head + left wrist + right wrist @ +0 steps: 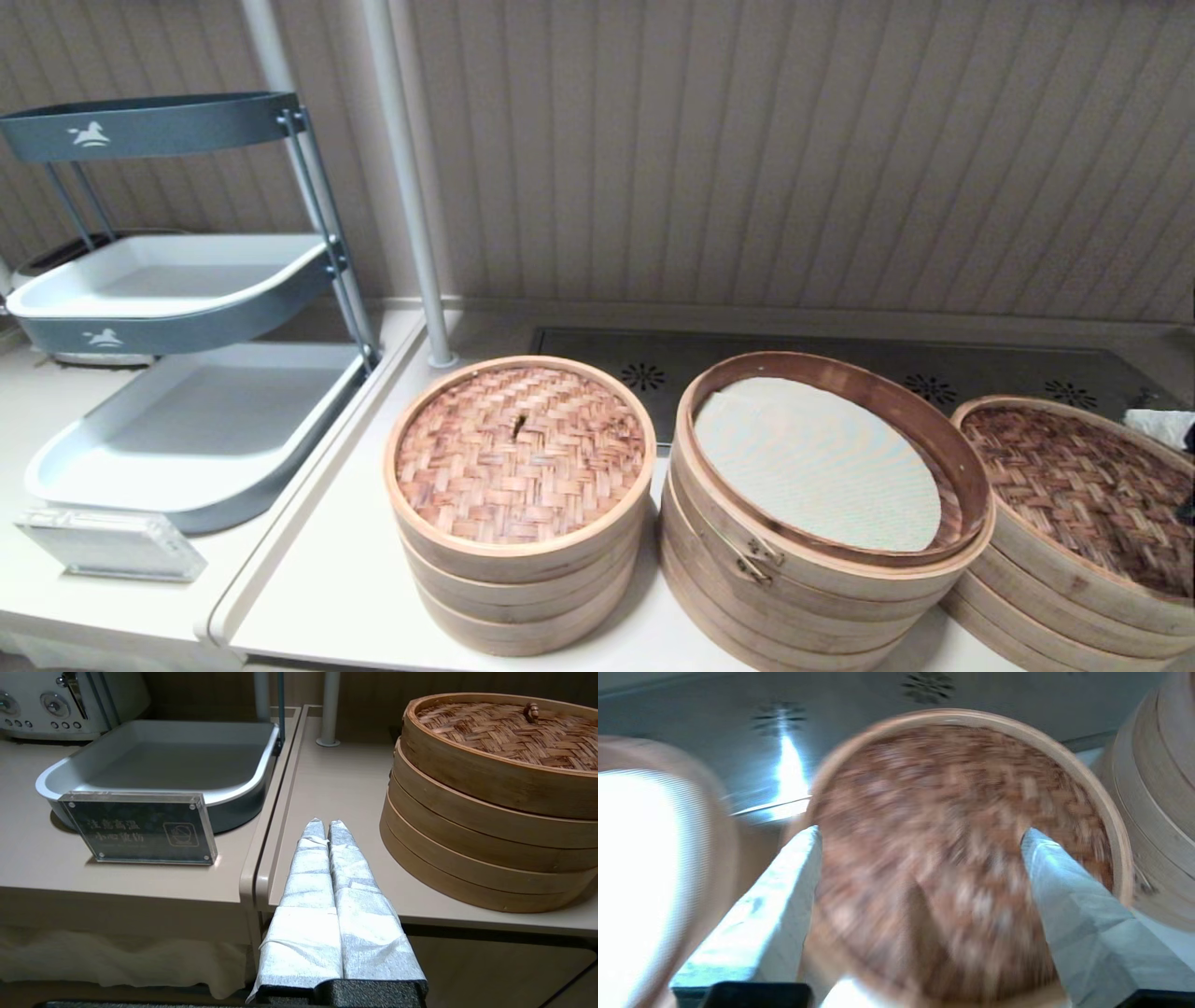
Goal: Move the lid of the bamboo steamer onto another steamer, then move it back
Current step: Pick up the steamer
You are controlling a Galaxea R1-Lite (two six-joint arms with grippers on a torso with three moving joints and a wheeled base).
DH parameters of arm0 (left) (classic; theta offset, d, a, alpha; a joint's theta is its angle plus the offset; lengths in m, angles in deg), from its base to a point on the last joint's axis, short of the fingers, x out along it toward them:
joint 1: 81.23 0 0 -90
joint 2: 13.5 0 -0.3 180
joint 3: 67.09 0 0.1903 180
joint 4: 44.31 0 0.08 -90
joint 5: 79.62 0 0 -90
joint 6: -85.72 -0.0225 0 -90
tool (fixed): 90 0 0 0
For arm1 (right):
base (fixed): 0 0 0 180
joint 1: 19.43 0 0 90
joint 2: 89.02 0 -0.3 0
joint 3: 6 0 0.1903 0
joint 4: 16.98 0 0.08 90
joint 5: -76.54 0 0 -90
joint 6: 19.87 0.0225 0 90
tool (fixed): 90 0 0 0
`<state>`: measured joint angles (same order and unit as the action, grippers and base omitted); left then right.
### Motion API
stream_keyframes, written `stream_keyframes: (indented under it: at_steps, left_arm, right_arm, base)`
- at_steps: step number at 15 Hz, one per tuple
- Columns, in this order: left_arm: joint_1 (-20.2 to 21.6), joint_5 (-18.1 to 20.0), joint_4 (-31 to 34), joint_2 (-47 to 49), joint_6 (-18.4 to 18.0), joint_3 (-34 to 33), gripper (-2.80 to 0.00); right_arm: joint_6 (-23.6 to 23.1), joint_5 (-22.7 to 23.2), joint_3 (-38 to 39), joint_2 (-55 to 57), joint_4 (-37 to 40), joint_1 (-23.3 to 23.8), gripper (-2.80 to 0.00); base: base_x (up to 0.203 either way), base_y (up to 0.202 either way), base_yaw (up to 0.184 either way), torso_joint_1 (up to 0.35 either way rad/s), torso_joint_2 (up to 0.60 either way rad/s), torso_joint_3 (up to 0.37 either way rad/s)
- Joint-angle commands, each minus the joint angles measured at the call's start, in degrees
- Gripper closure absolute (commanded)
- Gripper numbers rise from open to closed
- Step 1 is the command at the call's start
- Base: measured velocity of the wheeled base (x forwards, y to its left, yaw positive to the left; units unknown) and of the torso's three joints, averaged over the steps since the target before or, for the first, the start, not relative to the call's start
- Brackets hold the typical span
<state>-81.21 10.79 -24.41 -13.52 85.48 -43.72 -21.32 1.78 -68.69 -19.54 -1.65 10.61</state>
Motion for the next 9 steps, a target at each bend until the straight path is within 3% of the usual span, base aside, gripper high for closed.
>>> stream_keyframes:
  at_steps: [1, 2, 6, 9]
  left_arm:
    - [0.06, 0.04, -0.05, -0.07, -0.02, -1.41, 0.0]
    - [-0.02, 0.04, -0.05, -0.07, -0.02, -1.41, 0.0]
    - [-0.02, 0.04, 0.03, -0.07, -0.02, -1.41, 0.0]
    - [0.02, 0.04, -0.05, -0.07, -0.02, -1.41, 0.0]
  right_arm:
    - [-0.11, 1.31, -3.64, -15.66, 13.0, -0.6, -2.8]
    - [-0.25, 1.86, -5.74, -20.07, 18.65, -1.22, 0.0]
    - [-3.7, 2.51, -14.76, -32.09, 45.0, -7.78, 0.0]
    - [-4.52, 2.55, -14.13, -41.1, 53.33, -13.54, 0.0]
  base:
    - [0.0, 0.0, 0.0, 0.0, 0.0, 0.0]
    - [0.0, 0.0, 0.0, 0.0, 0.0, 0.0]
    - [0.0, 0.0, 0.0, 0.0, 0.0, 0.0]
    - [0.0, 0.0, 0.0, 0.0, 0.0, 0.0]
